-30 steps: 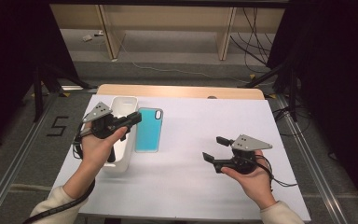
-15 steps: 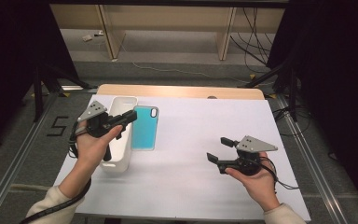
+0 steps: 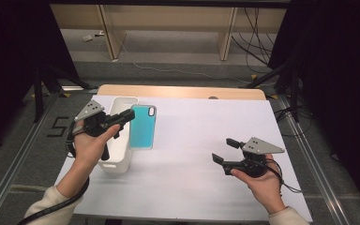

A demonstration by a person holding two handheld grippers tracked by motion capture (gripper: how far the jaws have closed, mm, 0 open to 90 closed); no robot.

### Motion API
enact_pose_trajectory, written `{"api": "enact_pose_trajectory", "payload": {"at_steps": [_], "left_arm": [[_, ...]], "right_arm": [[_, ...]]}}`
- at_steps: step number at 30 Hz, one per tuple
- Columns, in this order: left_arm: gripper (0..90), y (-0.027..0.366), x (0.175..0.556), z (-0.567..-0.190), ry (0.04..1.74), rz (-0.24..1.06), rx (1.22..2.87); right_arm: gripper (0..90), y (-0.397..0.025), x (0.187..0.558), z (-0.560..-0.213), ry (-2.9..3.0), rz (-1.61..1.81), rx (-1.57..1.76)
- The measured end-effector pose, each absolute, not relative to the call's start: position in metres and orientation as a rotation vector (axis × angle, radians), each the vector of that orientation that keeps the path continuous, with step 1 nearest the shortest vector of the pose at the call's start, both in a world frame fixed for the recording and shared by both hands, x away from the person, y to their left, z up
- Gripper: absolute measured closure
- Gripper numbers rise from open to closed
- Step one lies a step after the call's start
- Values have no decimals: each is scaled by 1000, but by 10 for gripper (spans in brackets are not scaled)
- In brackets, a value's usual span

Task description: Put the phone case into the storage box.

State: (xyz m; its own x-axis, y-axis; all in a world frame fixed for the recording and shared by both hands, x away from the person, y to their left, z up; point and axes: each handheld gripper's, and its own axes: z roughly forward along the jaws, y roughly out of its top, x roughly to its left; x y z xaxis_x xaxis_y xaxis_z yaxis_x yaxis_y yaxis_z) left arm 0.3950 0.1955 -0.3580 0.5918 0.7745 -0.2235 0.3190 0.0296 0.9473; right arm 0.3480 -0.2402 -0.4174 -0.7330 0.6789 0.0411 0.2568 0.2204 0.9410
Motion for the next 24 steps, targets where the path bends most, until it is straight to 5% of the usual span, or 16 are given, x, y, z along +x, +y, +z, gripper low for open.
{"api": "enact_pose_trajectory", "payload": {"at_steps": [24], "left_arm": [[830,213,401,-358,980,470,1547]], "right_arm": [[213,-251,341,-421,2117,1509,922]]}}
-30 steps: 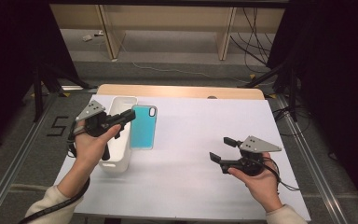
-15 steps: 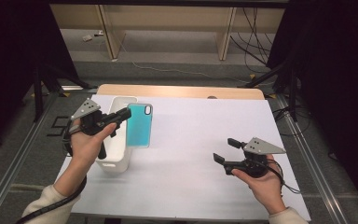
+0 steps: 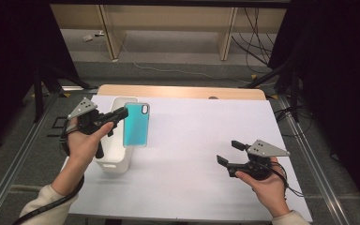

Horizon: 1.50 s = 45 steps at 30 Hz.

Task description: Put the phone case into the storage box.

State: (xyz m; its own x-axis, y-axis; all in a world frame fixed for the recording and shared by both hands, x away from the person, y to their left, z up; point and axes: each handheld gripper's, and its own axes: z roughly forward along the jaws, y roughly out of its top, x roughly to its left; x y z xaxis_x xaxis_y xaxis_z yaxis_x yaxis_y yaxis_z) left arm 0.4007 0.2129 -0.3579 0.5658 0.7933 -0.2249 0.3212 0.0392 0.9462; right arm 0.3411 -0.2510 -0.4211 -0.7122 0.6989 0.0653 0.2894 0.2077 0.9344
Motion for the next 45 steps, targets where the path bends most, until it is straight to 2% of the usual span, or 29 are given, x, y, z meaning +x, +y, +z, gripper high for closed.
{"api": "enact_pose_trajectory", "payload": {"at_steps": [45], "left_arm": [[830,248,423,-345,1000,530,1513]], "right_arm": [[212,-258,338,-424,2099,1509,955]]}}
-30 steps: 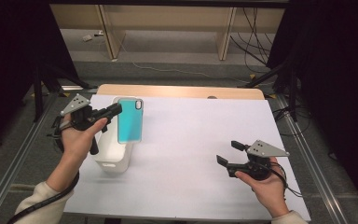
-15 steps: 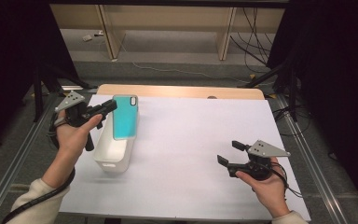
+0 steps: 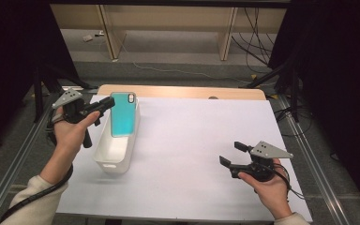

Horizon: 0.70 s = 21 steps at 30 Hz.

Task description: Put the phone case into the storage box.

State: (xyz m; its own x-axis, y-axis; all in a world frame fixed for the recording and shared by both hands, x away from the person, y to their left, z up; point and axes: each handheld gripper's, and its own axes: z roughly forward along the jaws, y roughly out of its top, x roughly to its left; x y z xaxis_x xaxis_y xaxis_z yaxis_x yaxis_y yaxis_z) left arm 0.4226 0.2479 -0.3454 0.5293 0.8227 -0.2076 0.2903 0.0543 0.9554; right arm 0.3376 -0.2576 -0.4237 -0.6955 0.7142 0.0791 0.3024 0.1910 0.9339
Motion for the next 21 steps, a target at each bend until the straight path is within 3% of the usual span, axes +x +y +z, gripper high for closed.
{"api": "enact_pose_trajectory", "payload": {"at_steps": [21], "left_arm": [[830,259,441,-347,992,552,1523]], "right_arm": [[212,-259,337,-424,2111,1495,955]]}}
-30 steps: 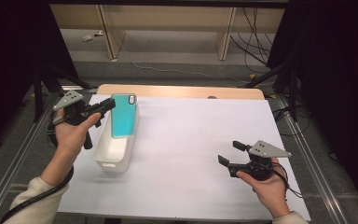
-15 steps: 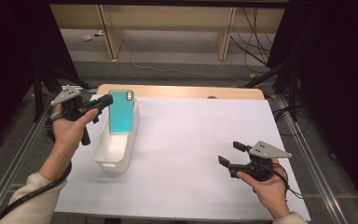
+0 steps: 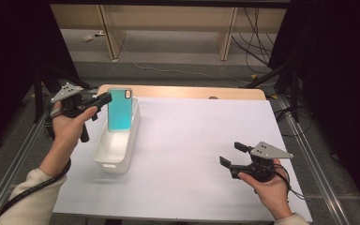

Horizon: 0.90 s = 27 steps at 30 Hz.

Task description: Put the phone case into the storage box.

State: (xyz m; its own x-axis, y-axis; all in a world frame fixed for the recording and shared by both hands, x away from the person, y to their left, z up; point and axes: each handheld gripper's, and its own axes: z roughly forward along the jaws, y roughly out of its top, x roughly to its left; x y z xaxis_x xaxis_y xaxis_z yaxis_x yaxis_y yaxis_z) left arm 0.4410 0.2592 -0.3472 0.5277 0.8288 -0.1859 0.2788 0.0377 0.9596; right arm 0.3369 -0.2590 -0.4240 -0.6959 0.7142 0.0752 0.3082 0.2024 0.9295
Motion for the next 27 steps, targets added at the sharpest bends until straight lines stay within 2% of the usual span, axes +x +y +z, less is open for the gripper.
{"api": "enact_pose_trajectory", "payload": {"at_steps": [27], "left_arm": [[829,265,462,-351,978,581,1546]], "right_arm": [[212,-257,336,-424,2098,1529,960]]}}
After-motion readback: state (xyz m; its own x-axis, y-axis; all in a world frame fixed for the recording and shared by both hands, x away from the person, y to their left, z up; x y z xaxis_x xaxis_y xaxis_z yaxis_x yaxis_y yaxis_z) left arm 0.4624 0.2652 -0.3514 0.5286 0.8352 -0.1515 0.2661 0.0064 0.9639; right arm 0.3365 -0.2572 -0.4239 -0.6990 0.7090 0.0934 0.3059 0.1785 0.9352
